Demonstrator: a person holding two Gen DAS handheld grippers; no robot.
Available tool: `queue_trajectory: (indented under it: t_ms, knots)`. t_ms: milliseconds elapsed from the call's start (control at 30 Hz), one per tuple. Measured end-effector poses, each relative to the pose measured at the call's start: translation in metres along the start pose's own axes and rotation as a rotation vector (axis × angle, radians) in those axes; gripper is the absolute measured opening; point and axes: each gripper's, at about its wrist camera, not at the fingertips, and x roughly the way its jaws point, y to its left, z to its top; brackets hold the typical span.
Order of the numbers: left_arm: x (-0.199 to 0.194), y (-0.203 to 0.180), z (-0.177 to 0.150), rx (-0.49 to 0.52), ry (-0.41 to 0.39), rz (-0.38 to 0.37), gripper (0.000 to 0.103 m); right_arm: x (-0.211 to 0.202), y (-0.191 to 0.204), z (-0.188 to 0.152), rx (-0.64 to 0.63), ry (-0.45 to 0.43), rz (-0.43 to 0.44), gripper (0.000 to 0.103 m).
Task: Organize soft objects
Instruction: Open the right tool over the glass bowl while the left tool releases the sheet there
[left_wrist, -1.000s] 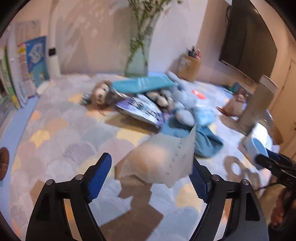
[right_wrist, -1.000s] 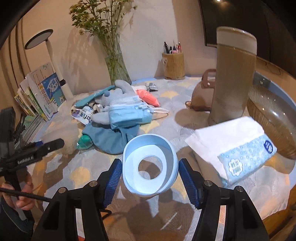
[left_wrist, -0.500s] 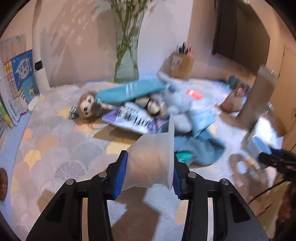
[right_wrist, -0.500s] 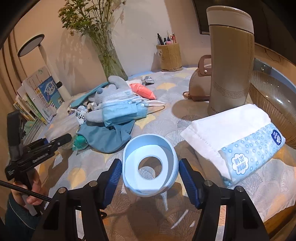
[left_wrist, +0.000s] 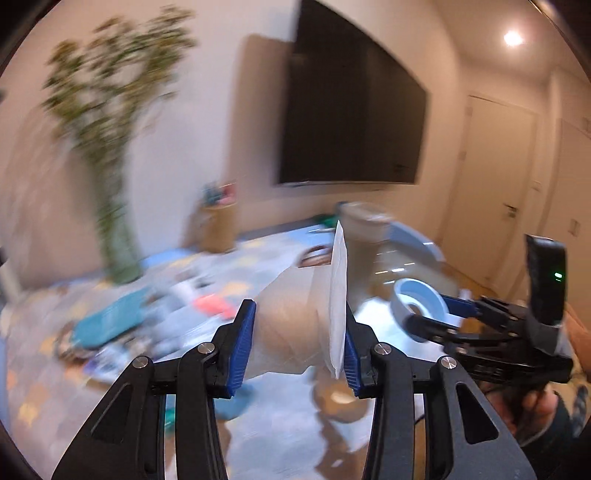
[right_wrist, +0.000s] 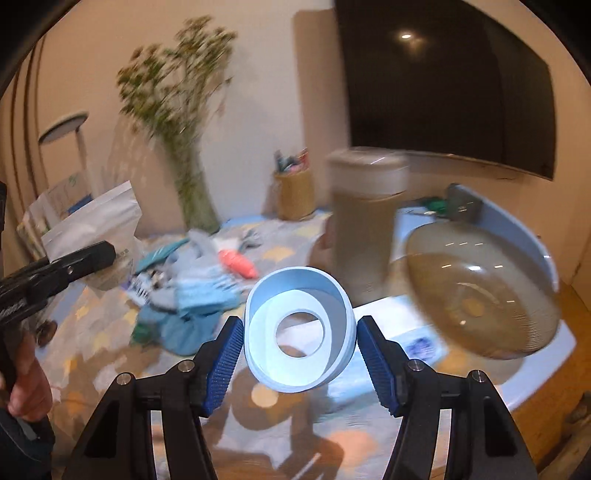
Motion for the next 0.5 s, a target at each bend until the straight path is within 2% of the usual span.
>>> queue_trajectory:
  t_ms: [167,333,400,500]
  knots:
    - [0.03,-0.068,0.03,0.061,-0.001,-0.13,0.04,-0.035,-0.059,0.019,0.055,-0.058,-0.121,0.062]
    - [0.076,-0.12,0.049,0.08,0.031,-0.161,0.04,-0.042,-0.127,0.033,0.155,-0.04,-0.221,0.063]
    - [0.1,-0.138,0.053,0.079,0.052,-0.165,0.04,-0.037,-0.153,0.034,0.213,-0.017,-0.229,0.063]
    - [0.133,-0.156,0.054,0.073,0.093,-0.166,0.04,-0.023,-0.193,0.029,0.31,0.014,-0.184,0.063]
